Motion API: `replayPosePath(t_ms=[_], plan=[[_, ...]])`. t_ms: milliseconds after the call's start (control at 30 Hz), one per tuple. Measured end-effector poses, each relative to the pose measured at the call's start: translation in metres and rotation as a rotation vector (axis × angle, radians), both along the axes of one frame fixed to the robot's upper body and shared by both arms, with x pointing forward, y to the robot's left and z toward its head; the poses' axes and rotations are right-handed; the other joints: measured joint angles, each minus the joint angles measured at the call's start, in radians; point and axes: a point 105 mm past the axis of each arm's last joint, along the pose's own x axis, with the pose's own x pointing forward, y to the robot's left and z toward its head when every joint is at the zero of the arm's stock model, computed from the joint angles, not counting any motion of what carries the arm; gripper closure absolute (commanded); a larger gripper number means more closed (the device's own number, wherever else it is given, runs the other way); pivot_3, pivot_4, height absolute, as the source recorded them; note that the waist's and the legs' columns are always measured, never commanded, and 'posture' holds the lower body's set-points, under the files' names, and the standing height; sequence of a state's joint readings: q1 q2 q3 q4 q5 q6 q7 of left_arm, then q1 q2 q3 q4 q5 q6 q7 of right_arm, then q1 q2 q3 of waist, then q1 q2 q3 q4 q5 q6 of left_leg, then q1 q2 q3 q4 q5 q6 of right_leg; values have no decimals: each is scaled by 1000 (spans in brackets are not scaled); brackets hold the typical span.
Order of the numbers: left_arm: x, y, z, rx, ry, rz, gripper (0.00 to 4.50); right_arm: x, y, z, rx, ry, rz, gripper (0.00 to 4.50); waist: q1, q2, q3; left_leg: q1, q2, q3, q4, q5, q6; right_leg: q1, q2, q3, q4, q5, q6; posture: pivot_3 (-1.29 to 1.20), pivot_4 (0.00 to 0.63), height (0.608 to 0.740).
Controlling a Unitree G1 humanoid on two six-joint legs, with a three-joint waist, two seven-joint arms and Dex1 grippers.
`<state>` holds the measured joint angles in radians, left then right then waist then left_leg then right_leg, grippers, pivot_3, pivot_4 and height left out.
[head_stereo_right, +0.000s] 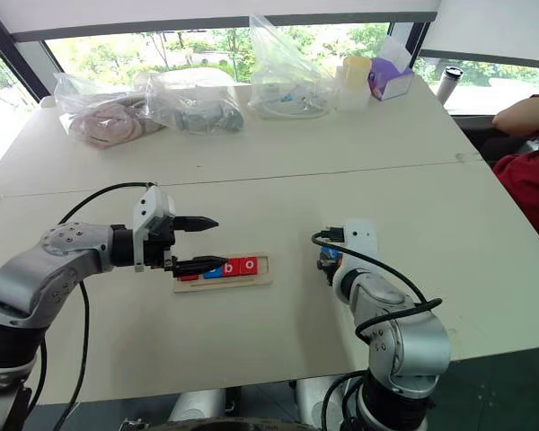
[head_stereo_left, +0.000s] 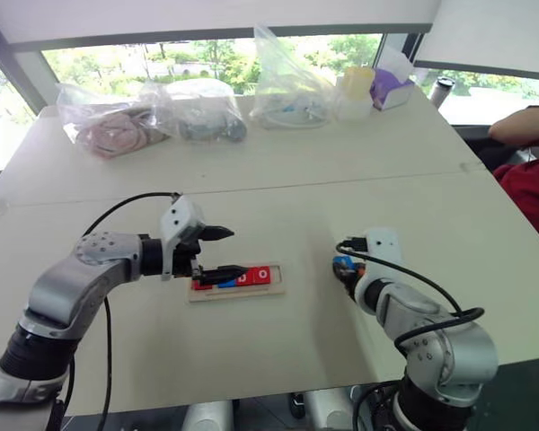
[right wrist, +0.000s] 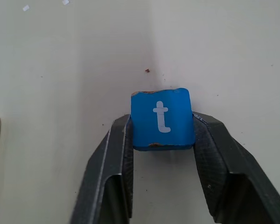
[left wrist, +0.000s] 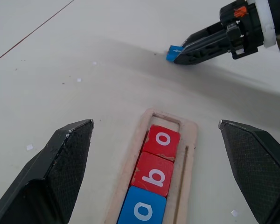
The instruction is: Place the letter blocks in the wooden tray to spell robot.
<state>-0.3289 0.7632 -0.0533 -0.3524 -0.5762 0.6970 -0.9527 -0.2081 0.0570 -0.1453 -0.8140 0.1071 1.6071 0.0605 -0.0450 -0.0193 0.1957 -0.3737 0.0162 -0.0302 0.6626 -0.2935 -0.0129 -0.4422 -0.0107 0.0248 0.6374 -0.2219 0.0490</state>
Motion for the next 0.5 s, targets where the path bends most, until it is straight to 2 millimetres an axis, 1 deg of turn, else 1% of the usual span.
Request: replayPosePath(t_ms=[67, 100, 200, 233, 300, 333, 400, 433, 500], plan=[[0, 0, 0, -1, -2, 0, 0, 0, 3, 1, 14, -3, 18, 416, 1, 0, 0, 0, 0, 0, 0, 0, 0, 0, 0, 0, 0, 0, 0, 0, 150, 740], [0, 0, 0, -1, -2, 0, 0, 0, 4, 1, 18, -5, 23, 44, 0, 0, 0, 0, 0, 0, 0, 0, 0, 1, 0, 0, 0, 0, 0, 0, 150, 740], [0, 0, 0, -2, -2, 2, 0, 2, 3, 3, 8, -13, 50, 44, 1, 0, 0, 0, 0, 0, 1, 0, 0, 1, -1, 0, -1, 0, 0, 0, 150, 740], [0, 0, 0, -1, -2, 3, 0, 3, -1, 7, -25, -26, 81, 44, 1, 0, 0, 0, -1, 0, 1, 0, 0, 1, -1, 0, -1, 0, 0, 0, 150, 740], [0, 1, -1, 2, 2, 4, 0, 5, -11, 24, -141, -100, 195, 44, 1, 1, 0, 0, -1, 1, 1, 0, 0, 1, -2, 0, -3, 0, 0, 0, 150, 740], [-1, 2, -2, 8, 6, 5, 0, 5, -12, 35, -162, -148, 255, 44, 1, 0, 0, 0, -1, 1, 1, 0, 0, 2, -2, 0, -4, 0, 1, 0, 150, 740], [-1, 4, -2, 16, 11, 2, 0, 4, -4, 55, -142, -232, 387, 44, -1, 0, 0, 0, -1, 1, 0, -1, 1, 2, 0, 0, -4, 0, 1, 0, 150, 740], [-3, 3, -1, 16, 17, -7, 0, 1, 0, 60, -128, -255, 460, 44, 0, 0, 0, 0, 0, 0, -1, -1, 1, 2, 1, 0, -4, 0, 1, 0, 150, 740], [-9, 1, 0, 16, 39, -50, 0, -6, 1, 64, -132, -262, 604, 44, 2, 0, 0, 0, 0, -1, -2, -1, 2, 2, 1, -1, -4, -1, 2, 0, 150, 740]])
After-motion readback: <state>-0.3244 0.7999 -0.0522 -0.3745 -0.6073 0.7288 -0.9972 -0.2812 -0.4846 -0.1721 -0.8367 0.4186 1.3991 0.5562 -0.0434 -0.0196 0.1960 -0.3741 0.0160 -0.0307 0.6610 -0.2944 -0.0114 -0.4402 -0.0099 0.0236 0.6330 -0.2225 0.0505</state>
